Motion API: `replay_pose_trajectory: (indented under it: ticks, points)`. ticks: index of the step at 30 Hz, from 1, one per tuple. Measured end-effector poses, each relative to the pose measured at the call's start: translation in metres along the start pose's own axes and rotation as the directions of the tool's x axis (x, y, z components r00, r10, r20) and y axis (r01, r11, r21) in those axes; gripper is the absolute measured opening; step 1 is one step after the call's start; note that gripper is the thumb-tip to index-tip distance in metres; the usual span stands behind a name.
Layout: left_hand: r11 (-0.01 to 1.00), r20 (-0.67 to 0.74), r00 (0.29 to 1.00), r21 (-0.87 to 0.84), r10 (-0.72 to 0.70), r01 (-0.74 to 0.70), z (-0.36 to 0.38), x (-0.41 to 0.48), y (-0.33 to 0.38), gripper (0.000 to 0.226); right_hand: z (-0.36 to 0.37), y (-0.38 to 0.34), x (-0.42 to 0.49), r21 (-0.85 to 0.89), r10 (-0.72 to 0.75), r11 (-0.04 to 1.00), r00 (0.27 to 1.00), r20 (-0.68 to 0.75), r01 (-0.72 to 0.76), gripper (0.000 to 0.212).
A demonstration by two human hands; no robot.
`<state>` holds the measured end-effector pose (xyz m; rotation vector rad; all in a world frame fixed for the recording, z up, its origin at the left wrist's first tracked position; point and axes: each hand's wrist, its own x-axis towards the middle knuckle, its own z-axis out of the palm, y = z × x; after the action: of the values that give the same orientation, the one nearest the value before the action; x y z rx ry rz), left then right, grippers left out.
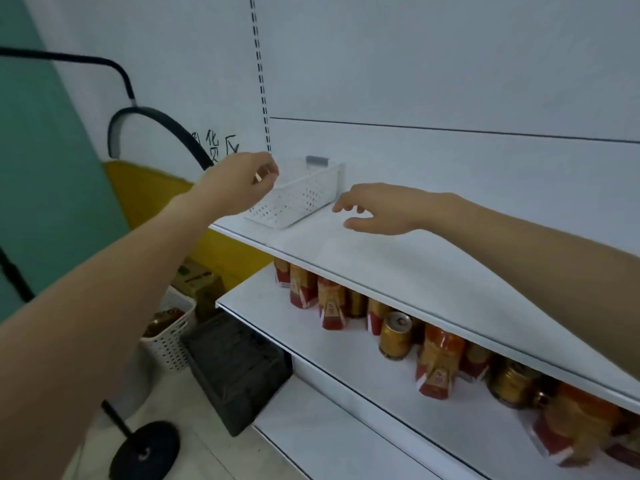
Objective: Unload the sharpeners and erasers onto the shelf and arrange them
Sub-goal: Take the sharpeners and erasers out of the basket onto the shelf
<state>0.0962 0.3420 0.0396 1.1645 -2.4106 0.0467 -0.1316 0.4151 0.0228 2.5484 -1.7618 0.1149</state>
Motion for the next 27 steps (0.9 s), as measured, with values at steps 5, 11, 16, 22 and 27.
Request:
replay_pose_trajectory:
  ticks: [5, 11, 16, 22, 27]
  points:
    - [0.999, -0.039, 0.998, -0.015, -0.041, 0.04, 0.009, 0.031, -0.06, 0.025, 0.009, 0.012, 0.087, -0.002, -0.01, 1.0, 0.999, -0.031, 0.01, 0.038]
    - [0.997, -0.046, 0.996, -0.018, -0.072, 0.072, 0.021, 0.093, -0.11, 0.028, 0.009, 0.044, 0.178, 0.107, 0.003, 0.994, 0.984, -0.178, 0.016, 0.035]
    - [0.998, 0.022, 0.999, -0.054, -0.042, 0.044, 0.048, 0.14, -0.142, 0.028, 0.024, 0.076, 0.232, 0.194, 0.106, 0.978, 0.981, -0.164, -0.073, 0.036]
    - [0.994, 0.258, 0.96, -0.043, 0.106, -0.098, 0.093, 0.195, -0.162, 0.03, 0.043, 0.098, 0.263, 0.324, 0.267, 0.922, 0.954, -0.133, -0.213, 0.038]
    - [0.956, 0.538, 0.799, -0.047, 0.27, -0.291, 0.123, 0.243, -0.156, 0.044, 0.049, 0.099, 0.266, 0.396, 0.397, 0.867, 0.899, -0.185, -0.301, 0.036]
